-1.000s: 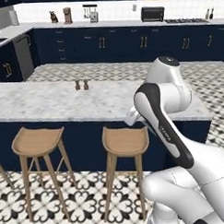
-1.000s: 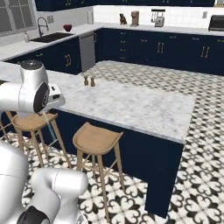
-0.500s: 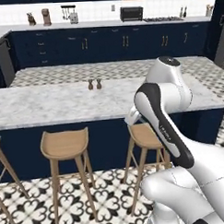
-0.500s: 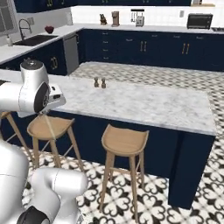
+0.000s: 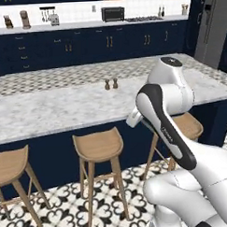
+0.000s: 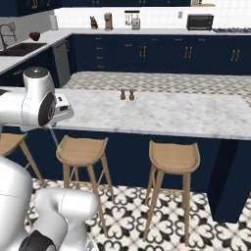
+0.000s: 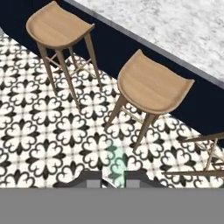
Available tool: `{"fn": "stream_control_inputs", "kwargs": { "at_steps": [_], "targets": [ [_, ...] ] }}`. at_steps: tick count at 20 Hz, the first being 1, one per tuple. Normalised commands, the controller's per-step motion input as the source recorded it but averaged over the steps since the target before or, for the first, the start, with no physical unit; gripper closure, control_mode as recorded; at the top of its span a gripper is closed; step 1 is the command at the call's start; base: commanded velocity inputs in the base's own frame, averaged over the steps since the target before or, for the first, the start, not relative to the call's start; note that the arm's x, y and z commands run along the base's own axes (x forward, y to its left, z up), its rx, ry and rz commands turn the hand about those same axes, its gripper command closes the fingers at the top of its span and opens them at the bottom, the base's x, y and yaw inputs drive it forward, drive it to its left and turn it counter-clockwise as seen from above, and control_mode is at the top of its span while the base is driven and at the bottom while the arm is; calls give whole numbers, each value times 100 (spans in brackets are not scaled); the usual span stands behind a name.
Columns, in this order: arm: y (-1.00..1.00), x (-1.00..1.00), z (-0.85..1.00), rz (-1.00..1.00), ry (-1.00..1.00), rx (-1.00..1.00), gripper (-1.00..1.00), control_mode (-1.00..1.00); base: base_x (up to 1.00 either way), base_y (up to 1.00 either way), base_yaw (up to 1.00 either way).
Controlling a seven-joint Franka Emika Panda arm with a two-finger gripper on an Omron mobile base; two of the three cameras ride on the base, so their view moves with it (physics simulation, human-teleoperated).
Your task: Take a straw from the drawer in front and place it inside the glass cup on the dining counter.
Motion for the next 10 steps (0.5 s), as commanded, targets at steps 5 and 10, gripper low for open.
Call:
{"fn": "stream_control_inputs", "kwargs": {
  "at_steps": [5, 10],
  "targets": [
    [0, 0, 0, 0, 0, 0, 100, 100, -4, 100, -31],
    [0, 0, 0, 0, 0, 0, 100, 100, -2, 100, -26]
  ]
}}
